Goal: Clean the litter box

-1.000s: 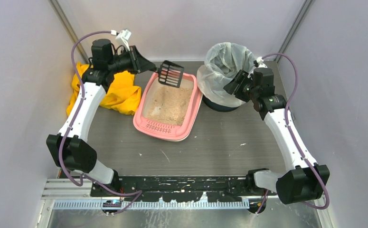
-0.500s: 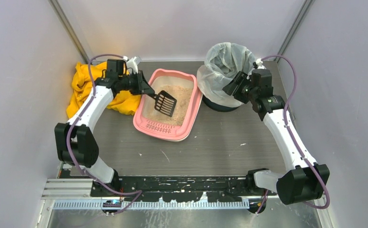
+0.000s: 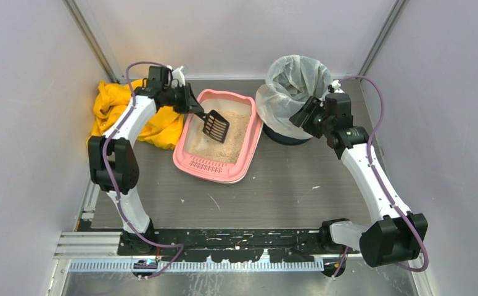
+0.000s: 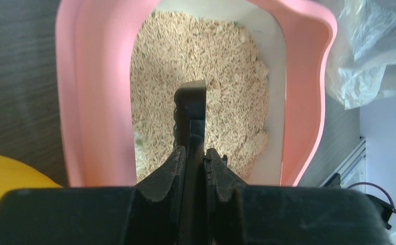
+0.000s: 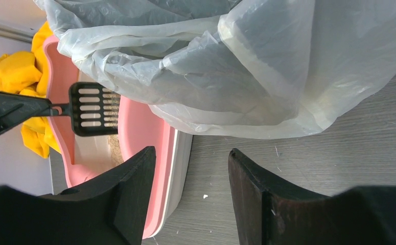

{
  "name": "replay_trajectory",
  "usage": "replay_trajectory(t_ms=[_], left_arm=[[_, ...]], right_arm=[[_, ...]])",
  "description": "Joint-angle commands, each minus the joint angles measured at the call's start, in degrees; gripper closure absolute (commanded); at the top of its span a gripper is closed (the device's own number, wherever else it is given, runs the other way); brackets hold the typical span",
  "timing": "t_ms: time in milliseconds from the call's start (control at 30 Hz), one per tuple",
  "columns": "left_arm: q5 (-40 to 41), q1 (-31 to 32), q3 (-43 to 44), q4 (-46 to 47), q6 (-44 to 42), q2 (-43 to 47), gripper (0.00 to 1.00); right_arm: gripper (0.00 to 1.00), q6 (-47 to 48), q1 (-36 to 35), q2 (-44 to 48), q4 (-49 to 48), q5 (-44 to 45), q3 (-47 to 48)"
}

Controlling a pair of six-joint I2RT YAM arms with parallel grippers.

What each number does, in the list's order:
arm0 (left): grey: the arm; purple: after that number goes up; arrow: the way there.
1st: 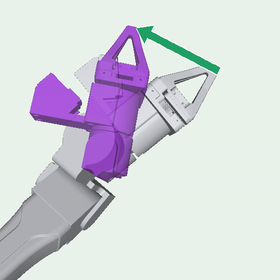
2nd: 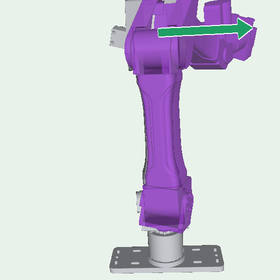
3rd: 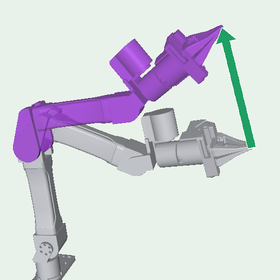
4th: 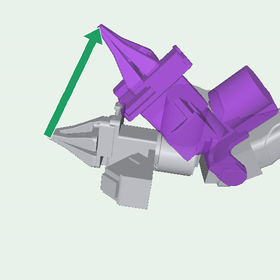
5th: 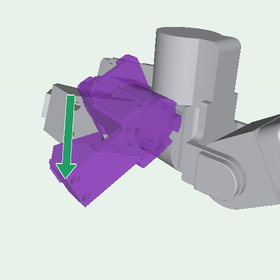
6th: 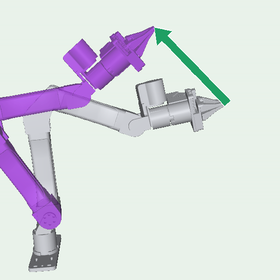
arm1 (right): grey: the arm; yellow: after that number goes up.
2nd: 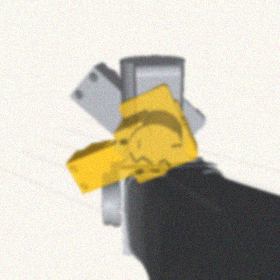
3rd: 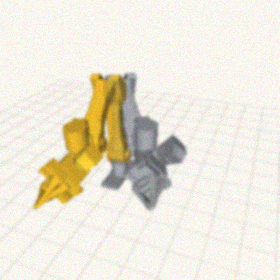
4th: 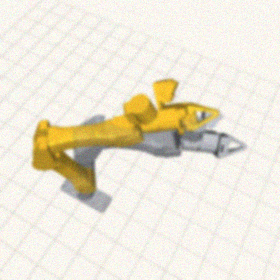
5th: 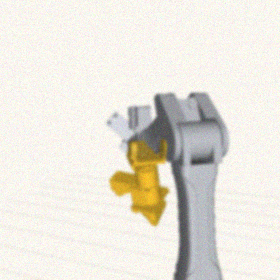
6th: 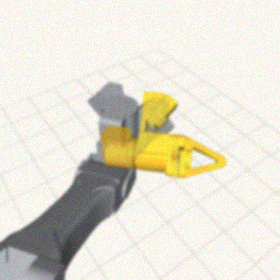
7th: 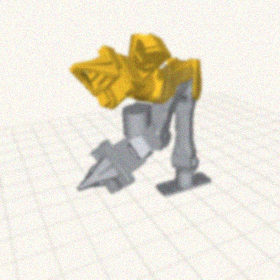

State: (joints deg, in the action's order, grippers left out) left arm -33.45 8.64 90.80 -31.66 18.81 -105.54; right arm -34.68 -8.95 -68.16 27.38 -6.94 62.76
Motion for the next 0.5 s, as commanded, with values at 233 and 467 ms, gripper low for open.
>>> replay_trajectory(t_ms=[233,467], left_arm=[[4.45,3.74,11.19,-4.35,-6.61,-8.77,1.0],[3.19,7.26,16.22,-5.74,-6.24,-13.67,1.0]], right_arm=[[0.4,0.47,-0.28,1.46,-1.7,0.72,-0.51],[0.4,1.22,-0.28,1.27,-1.01,0.85,-0.6]])
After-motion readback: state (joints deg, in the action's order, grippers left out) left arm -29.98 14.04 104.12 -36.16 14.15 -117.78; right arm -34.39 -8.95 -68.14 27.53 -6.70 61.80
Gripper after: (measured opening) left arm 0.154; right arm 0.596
